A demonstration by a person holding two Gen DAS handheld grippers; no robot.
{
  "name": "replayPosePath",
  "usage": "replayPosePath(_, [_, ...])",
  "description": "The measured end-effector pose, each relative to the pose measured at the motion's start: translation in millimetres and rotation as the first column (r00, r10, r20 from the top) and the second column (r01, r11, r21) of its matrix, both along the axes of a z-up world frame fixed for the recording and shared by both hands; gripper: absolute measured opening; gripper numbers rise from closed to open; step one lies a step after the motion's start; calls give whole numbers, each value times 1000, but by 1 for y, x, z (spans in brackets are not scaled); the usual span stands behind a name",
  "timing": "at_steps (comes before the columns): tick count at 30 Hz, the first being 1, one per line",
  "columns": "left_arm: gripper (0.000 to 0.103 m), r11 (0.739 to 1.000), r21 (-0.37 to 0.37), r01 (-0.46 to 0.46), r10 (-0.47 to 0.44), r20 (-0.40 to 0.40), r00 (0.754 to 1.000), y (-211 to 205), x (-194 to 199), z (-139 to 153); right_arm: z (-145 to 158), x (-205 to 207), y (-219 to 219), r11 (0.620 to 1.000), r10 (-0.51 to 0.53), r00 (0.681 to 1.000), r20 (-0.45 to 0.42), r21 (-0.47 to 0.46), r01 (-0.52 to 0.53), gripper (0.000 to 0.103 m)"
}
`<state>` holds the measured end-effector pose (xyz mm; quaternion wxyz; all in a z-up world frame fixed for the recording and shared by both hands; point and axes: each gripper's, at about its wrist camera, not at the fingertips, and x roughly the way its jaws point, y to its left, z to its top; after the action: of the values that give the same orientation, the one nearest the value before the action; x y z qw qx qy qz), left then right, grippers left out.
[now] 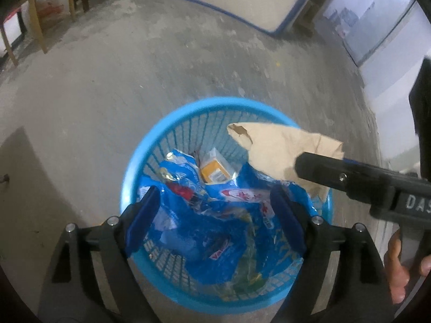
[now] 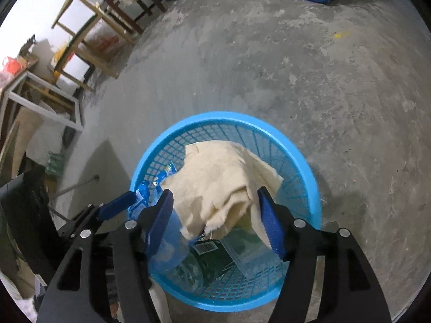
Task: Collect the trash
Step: 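Push the beige paper down into the wastebasket with the right tool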
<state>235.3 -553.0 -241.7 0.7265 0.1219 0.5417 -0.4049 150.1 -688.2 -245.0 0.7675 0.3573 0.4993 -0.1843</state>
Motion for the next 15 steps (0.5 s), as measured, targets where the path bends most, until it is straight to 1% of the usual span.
replayPosePath(3, [80, 999, -34, 2, -1, 26, 1000, 7, -10, 24, 12, -15, -3, 999, -40, 997, 60, 4, 40, 63])
replayPosePath(4, [81, 999, -44, 8, -7, 35, 999, 9, -14, 32, 17, -21, -4, 999, -54, 994, 93, 10, 53, 63])
replayPosePath(6, [81, 997, -69, 38, -33, 65, 997, 11, -27, 53, 24, -28, -6, 998, -69, 989, 131, 16, 67, 63])
replayPosePath(8, [82, 993, -91, 69, -61, 91, 994, 14, -40, 69, 28, -32, -8, 997, -80, 987, 137, 13, 79, 62])
replayPosePath(9, [83, 991, -104, 88, -77, 105, 992, 17, -48, 79, 30, -34, -9, 996, -88, 986, 140, 12, 87, 56])
replayPosePath(10, [83, 986, -123, 113, -98, 122, 988, 23, -58, 92, 30, -35, -9, 996, -92, 985, 144, 16, 91, 47])
replayPosePath(11, [83, 982, -137, 132, -113, 138, 984, 29, -67, 104, 29, -35, -10, 995, -96, 985, 145, 26, 93, 44])
replayPosePath(13, [83, 975, -152, 164, -139, 158, 978, 41, -83, 125, 26, -33, -11, 994, -106, 985, 133, 38, 102, 30])
replayPosePath(15, [83, 964, -182, 194, -168, 149, 975, 55, -97, 150, 20, -26, -12, 995, -99, 989, 110, 31, 96, 22])
